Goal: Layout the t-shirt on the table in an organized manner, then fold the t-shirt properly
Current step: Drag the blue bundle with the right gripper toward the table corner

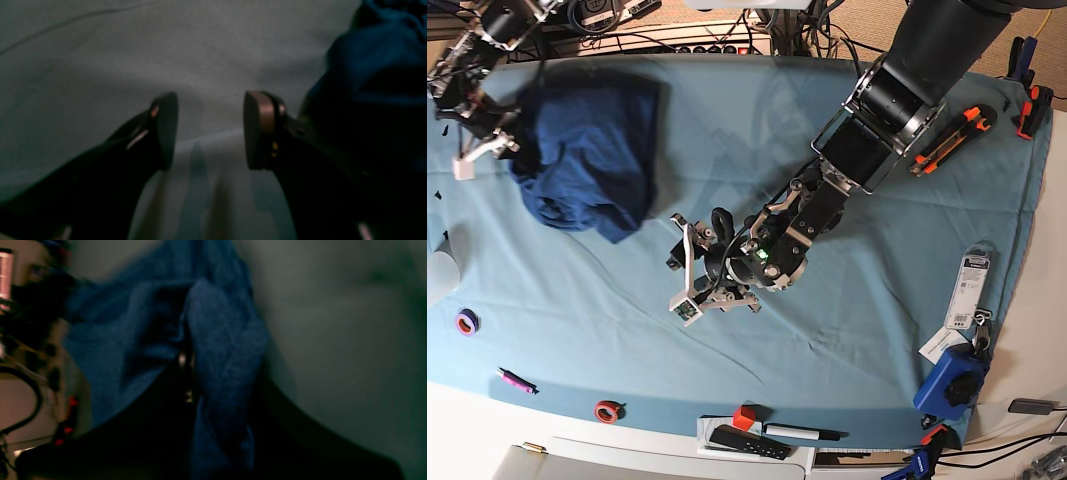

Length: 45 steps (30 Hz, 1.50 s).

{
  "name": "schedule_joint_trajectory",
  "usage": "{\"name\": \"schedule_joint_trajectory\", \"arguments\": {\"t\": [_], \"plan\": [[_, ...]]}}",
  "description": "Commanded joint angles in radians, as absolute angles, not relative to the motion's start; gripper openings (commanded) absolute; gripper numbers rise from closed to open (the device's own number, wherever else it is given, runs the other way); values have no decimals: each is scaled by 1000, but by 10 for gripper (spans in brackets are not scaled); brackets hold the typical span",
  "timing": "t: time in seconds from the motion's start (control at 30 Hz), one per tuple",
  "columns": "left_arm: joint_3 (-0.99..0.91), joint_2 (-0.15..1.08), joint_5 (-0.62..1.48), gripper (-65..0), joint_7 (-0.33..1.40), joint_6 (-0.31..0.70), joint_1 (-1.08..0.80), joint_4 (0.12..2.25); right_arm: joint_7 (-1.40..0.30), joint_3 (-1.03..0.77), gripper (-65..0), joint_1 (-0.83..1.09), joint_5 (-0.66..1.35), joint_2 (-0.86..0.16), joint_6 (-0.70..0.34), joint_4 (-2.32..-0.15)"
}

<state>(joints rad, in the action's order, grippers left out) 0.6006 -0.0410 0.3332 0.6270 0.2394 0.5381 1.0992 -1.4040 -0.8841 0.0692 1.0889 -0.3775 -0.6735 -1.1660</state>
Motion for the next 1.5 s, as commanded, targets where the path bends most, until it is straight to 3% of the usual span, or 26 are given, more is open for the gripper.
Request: {"name": "schedule_joint_trajectory", "arguments": {"t": [0.0,0.57,0.9,0.93,1.0,1.03,1.3,1.47], "plan": [[597,-53,344,-332,604,244,568,1116,-1396,-894,-650,66,1049,-427,-669,-1178],[597,-53,374,-333,609,244,568,1116,-1197,-894,-650,63,760,-625,-650,-1178],[597,-53,374,-332,609,244,567,1116,-1155,-893,-645,64,706,-640,-651,-1178],[597,-52,374,-332,609,244,568,1116,-1164,-891,-575,64,706,-641,-661,-1178],[597,-53,374,-332,609,244,568,1116,-1178,-891,-364,64,706,-640,-690,-1178],[597,-53,374,-332,609,244,568,1116,-1176,-891,-300,64,706,-641,-696,-1178],[597,-52,374,-332,611,244,568,1116,-1082,-891,-289,64,665,-678,-686,-1178],[597,-52,374,-332,612,244,567,1116,-1032,-892,-289,64,579,-740,-618,-1178]]}}
